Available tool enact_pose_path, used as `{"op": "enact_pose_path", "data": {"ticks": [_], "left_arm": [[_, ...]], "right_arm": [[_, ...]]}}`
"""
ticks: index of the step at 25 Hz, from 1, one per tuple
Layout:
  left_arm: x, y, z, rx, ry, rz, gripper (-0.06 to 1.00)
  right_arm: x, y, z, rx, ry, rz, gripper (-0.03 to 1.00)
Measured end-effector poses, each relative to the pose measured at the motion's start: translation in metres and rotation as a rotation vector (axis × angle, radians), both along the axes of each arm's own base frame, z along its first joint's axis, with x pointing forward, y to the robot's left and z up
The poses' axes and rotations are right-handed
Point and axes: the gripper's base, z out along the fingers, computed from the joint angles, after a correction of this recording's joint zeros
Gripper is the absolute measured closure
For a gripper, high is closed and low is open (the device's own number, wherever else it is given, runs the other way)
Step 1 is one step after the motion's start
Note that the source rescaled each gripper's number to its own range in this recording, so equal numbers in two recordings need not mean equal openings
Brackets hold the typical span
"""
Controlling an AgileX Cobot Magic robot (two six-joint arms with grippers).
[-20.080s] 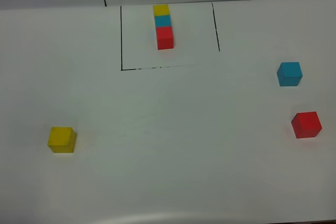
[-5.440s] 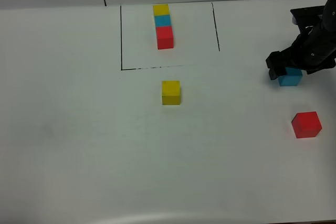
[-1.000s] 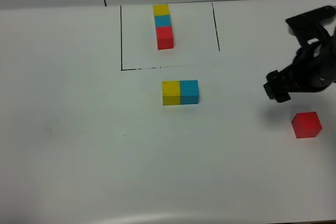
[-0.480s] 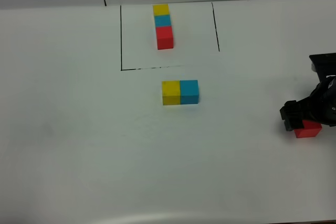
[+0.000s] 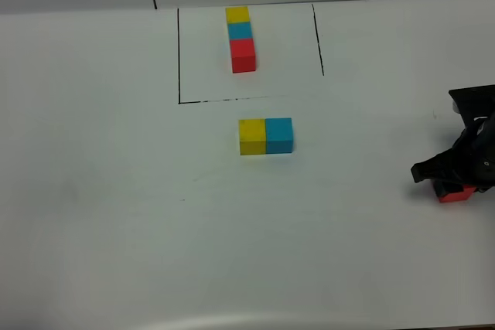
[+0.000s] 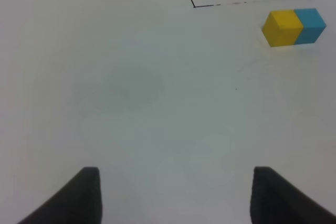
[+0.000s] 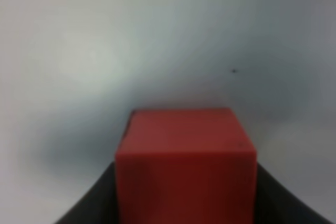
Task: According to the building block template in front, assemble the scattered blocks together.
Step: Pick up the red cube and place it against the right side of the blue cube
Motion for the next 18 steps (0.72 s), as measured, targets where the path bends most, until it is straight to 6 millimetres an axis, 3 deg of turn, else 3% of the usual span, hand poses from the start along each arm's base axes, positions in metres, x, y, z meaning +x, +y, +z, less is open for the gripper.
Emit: {"op": "enact_pose_path", "data": {"ticks": [5, 11, 15, 18], "left_arm": [[0.0, 0.0, 0.0, 0.0, 0.0, 0.0, 0.63], [0.0, 0.0, 0.0, 0.0, 0.0, 0.0, 0.63], [0.0, 0.0, 0.0, 0.0, 0.0, 0.0, 0.63], [0.0, 0.0, 0.0, 0.0, 0.0, 0.0, 0.63]], "right_arm": [[0.009, 0.016, 0.017, -0.077, 0.042, 0.215, 0.95], [0.027, 0.076, 0.05, -0.196, -0.039, 0.858, 0.95], [0.047, 0.112, 0.053, -0.235, -0.077, 1.134, 0.95], [0.06, 0.137, 0.042, -0.243, -0.056, 1.248, 0.95]]}}
